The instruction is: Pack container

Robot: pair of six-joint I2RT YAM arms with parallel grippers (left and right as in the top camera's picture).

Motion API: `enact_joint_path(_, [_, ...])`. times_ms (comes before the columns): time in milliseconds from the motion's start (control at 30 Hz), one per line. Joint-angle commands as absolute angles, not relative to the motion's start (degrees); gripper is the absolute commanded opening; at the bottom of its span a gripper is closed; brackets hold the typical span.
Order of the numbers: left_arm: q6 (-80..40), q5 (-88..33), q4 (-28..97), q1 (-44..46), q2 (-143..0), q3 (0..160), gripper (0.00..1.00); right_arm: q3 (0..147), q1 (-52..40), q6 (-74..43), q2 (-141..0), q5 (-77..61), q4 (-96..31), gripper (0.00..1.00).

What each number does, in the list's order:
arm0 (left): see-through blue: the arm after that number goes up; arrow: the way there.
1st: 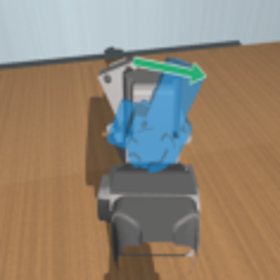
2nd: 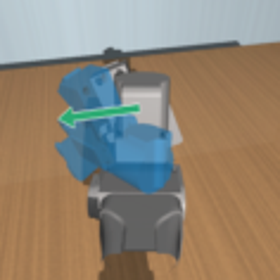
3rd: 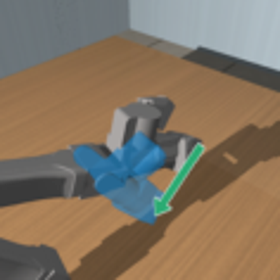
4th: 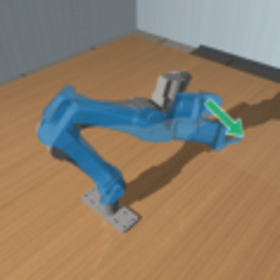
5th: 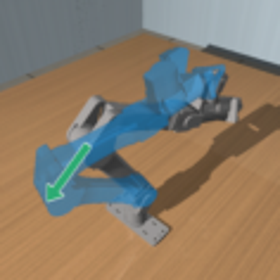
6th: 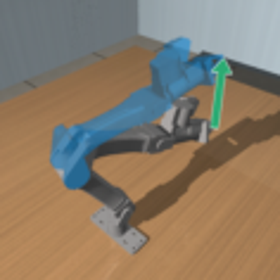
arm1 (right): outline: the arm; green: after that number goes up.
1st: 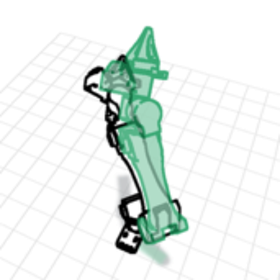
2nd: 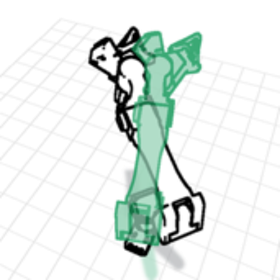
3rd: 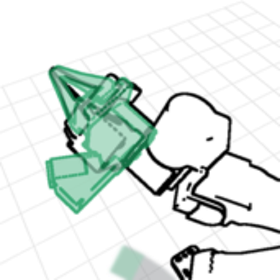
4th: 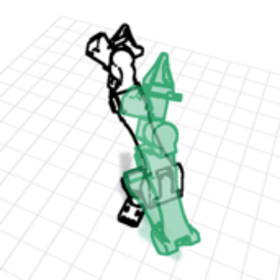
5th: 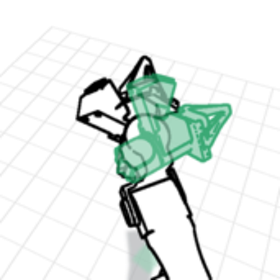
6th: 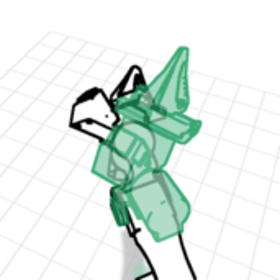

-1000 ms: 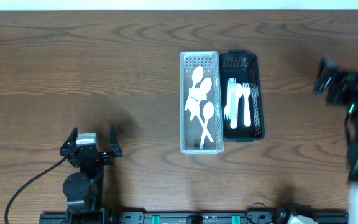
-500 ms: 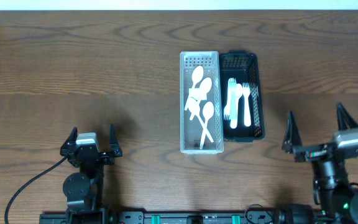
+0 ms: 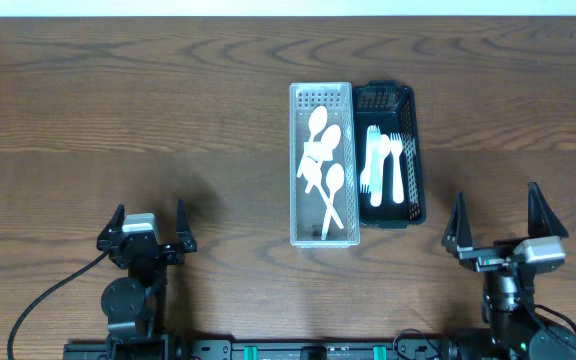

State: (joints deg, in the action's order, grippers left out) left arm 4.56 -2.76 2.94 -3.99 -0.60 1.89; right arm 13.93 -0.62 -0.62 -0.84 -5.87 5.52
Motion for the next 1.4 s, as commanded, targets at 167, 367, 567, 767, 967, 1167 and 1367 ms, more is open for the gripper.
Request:
enact_joint_path(167, [5.3,-1.9,3.9,-4.3,-0.3,0.2,0.98,8.4,-1.2,0.1,-0.3,0.1,7.1,0.99])
enact_joint_path(367, [5.3,-1.9,3.9,-4.3,-0.3,0.2,0.98,4.4,-1.2,0.0,-0.3,0.5,7.1,0.99])
enact_joint_path(567, [5.3,-1.9,3.9,-4.3,-0.3,0.2,0.98,0.3,-1.2,0.1,-0.3,-0.6,7.1,0.99])
enact_joint_path(767, [5.3,-1.9,3.9,-4.3,-0.3,0.2,0.98,0.3,-1.2,0.1,-0.3,-1.1,0.7,0.99])
enact_joint_path(967, [5.3,-1.9,3.9,-4.3,-0.3,0.2,0.98,0.3,-1.2,-0.4,-0.3,-1.1,-4.3,0.99])
enact_joint_path(1167, [5.3,-1.9,3.9,-4.3,-0.3,0.2,0.98,0.3,-1.1,-0.4,-0.3,-1.1,-4.1,0.99])
enact_joint_path(1367, [5.3,-1.9,3.9,-4.3,-0.3,0.2,0.98,0.3,-1.1,-0.4,-0.3,-1.1,-4.1,0.99])
